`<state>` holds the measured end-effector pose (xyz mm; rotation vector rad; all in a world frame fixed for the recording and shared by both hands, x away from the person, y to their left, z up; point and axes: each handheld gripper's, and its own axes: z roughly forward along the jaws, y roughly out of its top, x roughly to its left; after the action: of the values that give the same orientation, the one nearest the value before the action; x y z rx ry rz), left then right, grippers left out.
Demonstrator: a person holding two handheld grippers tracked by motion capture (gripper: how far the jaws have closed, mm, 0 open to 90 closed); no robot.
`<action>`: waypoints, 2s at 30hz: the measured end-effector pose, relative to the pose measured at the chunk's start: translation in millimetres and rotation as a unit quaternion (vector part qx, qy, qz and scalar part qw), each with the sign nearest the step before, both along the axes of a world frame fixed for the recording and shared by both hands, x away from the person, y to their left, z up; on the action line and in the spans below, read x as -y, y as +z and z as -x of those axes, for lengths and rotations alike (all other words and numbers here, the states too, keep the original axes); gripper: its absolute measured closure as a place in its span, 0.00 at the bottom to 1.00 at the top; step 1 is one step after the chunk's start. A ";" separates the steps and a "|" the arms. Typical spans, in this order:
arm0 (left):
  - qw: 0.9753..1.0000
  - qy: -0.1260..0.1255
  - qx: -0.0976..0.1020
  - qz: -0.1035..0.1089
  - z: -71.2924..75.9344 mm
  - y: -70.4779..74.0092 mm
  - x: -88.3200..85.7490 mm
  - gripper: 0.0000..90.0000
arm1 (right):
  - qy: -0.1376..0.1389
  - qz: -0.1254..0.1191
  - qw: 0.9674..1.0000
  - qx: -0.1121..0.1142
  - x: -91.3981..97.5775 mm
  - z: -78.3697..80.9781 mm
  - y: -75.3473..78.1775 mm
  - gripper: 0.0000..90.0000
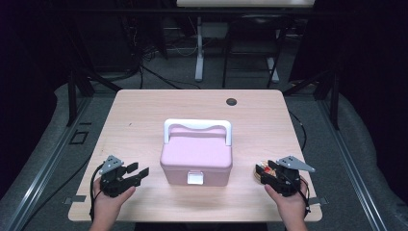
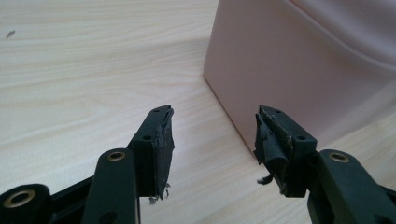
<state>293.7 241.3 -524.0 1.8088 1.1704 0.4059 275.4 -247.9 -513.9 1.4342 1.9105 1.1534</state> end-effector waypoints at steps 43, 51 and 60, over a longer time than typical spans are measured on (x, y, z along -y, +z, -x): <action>0.999 -0.035 0.005 -0.003 -25.5 2.0 35.5 0.74 | 0.056 -0.008 0.998 0.029 -54.0 -31.4 -1.1 0.75; 0.999 -0.038 0.002 0.003 -19.7 -0.3 39.1 0.76 | 0.072 0.001 0.997 0.023 -62.5 -34.6 -6.2 0.76; 0.999 -0.039 0.000 0.021 -12.2 3.9 38.3 0.79 | 0.090 -0.019 0.996 0.009 -65.2 -36.7 -9.5 0.87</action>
<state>306.0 202.9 -520.1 1.8120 1.0966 0.3346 312.1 -182.7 -523.4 1.2863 2.0484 1.2855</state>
